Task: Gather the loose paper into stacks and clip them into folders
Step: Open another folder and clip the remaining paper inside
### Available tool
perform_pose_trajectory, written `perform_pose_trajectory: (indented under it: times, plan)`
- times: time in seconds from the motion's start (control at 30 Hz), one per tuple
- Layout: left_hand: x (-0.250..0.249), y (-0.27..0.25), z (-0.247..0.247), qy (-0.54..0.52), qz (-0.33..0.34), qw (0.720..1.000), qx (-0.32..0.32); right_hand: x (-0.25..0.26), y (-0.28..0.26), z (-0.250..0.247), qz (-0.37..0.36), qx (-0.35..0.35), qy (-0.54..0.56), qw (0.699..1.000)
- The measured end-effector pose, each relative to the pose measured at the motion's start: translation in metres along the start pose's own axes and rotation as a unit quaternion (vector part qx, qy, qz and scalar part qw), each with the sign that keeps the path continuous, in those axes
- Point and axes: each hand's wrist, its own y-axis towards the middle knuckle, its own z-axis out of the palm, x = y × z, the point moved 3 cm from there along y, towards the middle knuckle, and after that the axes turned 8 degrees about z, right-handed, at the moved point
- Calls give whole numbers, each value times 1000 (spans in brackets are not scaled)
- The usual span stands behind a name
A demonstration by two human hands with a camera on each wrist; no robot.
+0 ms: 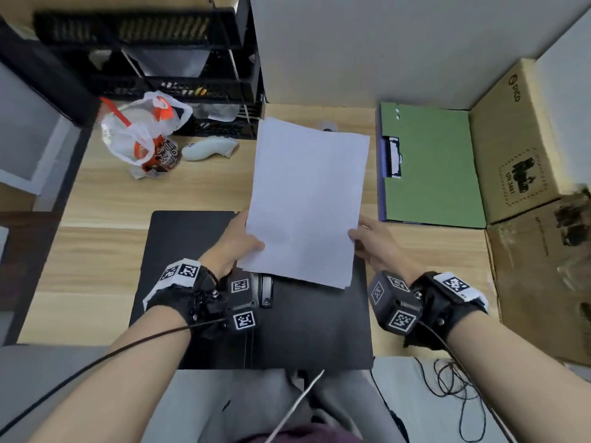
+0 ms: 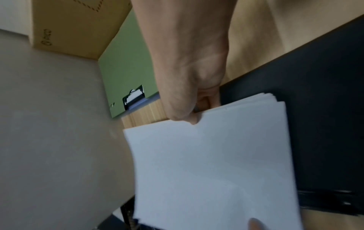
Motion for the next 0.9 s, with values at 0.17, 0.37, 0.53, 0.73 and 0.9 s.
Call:
perform_pose_trajectory:
  times: [0.17, 0.37, 0.53, 0.73, 0.9]
  plan:
    - [-43, -20, -18, 1, 107, 991, -86, 21, -49, 19, -181, -62, 53, 980]
    - [-79, -46, -30, -28, 222, 974, -31, 41, -87, 30, -254, -92, 48, 961]
    - [-38, -59, -24, 7, 192, 981, 19, -2, -100, 36, -202, -96, 25, 974]
    - [-22, -64, -23, 20, 212, 976, 54, -5, -103, 38, -185, -121, -51, 974]
    - [-10, -60, -21, 113, 244, 963, 32, -22, -95, 37, -165, -80, -4, 983]
